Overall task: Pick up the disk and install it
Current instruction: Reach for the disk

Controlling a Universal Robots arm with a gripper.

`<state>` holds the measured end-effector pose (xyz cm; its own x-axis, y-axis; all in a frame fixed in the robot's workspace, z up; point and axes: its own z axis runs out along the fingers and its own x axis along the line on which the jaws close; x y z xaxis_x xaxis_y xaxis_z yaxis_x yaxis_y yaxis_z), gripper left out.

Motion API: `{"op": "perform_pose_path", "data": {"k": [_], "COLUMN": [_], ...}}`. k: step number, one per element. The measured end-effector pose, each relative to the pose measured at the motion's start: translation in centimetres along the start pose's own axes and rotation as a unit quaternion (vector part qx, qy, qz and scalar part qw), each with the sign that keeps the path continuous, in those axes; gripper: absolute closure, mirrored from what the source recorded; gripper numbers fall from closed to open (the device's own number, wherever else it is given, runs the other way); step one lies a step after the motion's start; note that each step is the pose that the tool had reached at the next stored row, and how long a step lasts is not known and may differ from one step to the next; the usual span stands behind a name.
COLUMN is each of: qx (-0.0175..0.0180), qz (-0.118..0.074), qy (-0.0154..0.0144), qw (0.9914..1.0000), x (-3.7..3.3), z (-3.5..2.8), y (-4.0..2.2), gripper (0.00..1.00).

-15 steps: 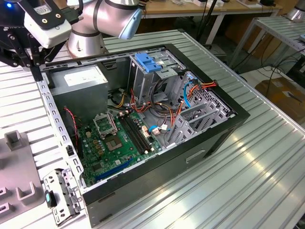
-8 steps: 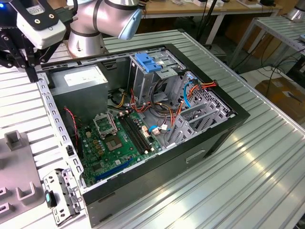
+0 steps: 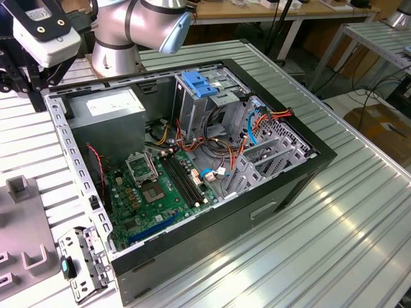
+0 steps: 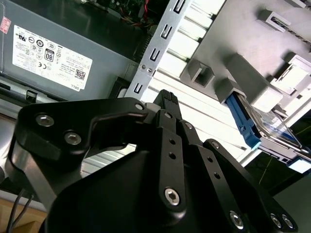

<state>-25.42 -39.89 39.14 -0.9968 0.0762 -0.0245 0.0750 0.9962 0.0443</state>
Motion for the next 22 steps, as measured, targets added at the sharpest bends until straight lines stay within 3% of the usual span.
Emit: {"op": "perform_pose_path", "data": {"k": [22], "qx": [0.0000], "qz": [0.000], "qy": [0.0000], "qw": [1.00000], "x": [2.31], "z": [-0.02], "y": [-0.18], "gripper": [0.89]}}
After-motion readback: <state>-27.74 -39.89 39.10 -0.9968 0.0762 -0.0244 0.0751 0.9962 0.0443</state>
